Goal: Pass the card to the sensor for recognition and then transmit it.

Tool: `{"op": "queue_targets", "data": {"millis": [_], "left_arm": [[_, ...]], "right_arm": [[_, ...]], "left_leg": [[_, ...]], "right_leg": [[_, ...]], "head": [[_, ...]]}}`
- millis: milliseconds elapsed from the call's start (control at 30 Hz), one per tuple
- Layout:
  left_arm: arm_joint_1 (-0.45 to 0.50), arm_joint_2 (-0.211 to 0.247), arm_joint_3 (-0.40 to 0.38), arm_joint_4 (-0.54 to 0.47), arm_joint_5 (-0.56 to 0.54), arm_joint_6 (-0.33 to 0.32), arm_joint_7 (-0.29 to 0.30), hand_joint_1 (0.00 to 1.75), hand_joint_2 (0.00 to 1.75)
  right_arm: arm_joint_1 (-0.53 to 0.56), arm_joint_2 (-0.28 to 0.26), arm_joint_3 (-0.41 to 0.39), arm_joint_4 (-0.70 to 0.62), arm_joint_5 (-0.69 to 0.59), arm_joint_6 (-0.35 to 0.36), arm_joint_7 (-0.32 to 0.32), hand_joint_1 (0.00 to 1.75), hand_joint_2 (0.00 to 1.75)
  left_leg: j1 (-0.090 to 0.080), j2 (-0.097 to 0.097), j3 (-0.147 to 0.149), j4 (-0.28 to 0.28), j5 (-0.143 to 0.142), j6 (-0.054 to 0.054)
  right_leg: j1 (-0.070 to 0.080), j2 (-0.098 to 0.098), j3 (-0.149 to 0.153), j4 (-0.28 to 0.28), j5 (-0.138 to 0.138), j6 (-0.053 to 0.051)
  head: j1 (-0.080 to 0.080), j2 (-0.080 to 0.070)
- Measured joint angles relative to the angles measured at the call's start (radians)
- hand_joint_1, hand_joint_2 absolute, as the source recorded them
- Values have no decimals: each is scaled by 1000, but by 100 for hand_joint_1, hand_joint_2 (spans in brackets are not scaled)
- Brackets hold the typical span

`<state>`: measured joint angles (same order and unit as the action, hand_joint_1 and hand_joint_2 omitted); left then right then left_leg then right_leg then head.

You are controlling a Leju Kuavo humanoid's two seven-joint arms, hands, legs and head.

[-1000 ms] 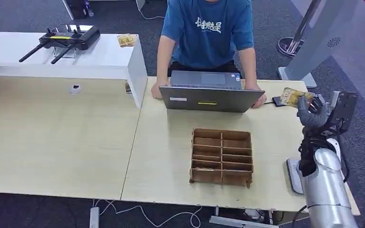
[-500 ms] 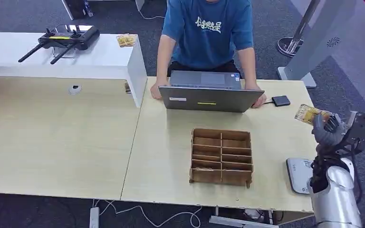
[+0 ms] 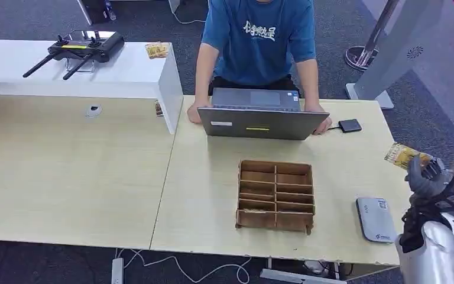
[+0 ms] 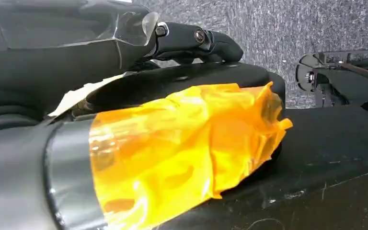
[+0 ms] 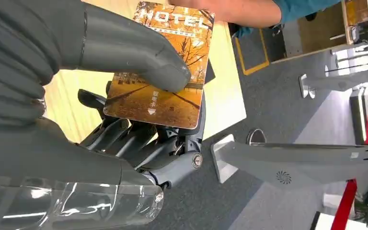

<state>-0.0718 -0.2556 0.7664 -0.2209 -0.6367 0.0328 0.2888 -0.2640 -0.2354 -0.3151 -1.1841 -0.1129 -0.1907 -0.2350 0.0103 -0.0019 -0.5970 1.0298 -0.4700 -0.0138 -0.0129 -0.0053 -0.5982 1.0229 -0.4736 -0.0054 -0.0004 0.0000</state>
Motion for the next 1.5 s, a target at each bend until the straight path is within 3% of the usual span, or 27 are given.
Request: {"op": "queue_targets", "data": {"millis": [833, 1500], "left_arm": [[8, 3, 45, 0, 39, -6, 8, 0, 0], [8, 3, 66, 0, 60, -10, 10, 0, 0]], "right_arm": [[121, -20, -157, 7, -5, 37, 0, 175, 175], [170, -22, -201, 8, 13, 90, 6, 175, 175]], "left_leg": [[0, 0, 0, 0, -1, 0], [0, 0, 0, 0, -1, 0]], "right_leg": [[0, 0, 0, 0, -1, 1], [0, 0, 0, 0, -1, 1]], "head": [[0, 0], [0, 0]]}}
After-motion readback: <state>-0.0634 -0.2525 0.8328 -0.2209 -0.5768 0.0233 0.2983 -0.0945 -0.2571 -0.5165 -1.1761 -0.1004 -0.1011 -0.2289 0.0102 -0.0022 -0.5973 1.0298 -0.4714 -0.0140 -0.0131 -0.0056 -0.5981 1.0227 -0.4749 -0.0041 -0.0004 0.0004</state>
